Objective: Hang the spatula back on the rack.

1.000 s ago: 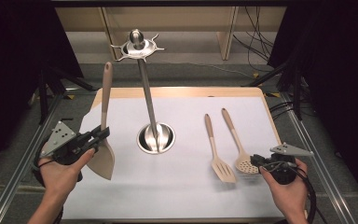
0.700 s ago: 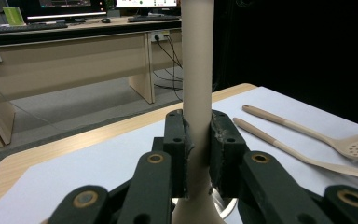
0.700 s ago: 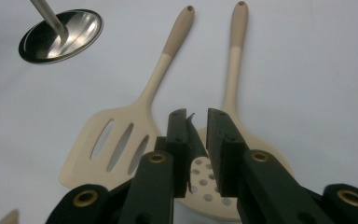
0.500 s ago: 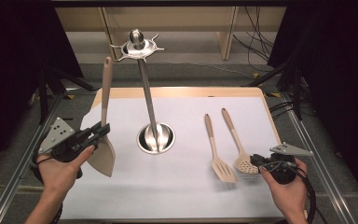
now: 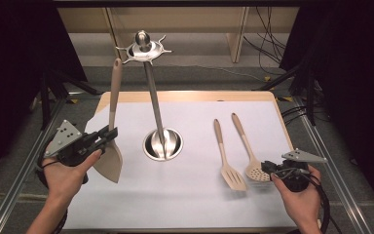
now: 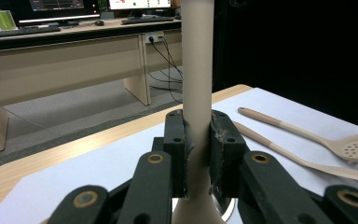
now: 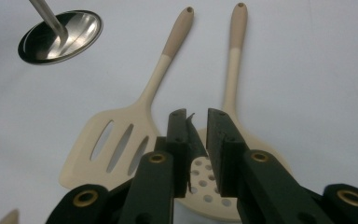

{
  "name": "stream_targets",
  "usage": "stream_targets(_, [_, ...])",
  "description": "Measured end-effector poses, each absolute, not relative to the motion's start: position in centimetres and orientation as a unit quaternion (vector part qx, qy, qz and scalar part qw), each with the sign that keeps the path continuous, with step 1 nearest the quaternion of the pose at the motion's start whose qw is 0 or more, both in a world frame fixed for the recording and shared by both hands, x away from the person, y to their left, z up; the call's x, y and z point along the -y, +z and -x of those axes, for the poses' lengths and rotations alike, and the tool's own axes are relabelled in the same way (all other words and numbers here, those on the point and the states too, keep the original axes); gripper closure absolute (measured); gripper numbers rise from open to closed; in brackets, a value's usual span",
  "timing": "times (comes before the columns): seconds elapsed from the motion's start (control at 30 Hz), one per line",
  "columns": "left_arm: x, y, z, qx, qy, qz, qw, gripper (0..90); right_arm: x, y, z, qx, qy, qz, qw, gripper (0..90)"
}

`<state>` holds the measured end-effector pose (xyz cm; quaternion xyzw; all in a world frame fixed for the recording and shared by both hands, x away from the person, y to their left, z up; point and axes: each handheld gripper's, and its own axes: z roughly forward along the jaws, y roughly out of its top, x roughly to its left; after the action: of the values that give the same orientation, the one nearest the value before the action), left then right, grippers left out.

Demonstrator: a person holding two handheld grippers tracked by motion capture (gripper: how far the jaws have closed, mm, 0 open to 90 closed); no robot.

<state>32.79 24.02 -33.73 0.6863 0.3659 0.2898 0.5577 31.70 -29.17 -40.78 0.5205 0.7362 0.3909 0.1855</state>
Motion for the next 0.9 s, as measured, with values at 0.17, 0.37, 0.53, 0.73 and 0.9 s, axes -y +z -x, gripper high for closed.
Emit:
stream_targets(0.17, [-23.8,-33.7,-32.9,-0.367,0.290,-0.684,0.560,77.9,29.4,-40.8,-31.8,-0.742,0.388,-0.512,0.194,79.8])
stream_targets(0.37, [-23.6,-33.6,-33.2,-0.368,0.288,-0.686,0.557,77.9,29.1,-40.8,-31.7,-0.733,0.393,-0.524,0.184,79.8])
stream_targets(0.53, [-23.3,-33.6,-33.5,-0.368,0.288,-0.687,0.556,77.9,29.4,-40.7,-31.8,-0.742,0.388,-0.511,0.195,79.8])
stream_targets(0.73, [-22.8,-33.8,-34.2,-0.372,0.284,-0.687,0.556,77.9,29.4,-40.7,-31.8,-0.742,0.388,-0.512,0.195,79.8])
stream_targets(0.9, [-22.4,-33.9,-34.7,-0.373,0.282,-0.688,0.555,77.9,29.4,-40.8,-31.8,-0.742,0.386,-0.512,0.195,79.8])
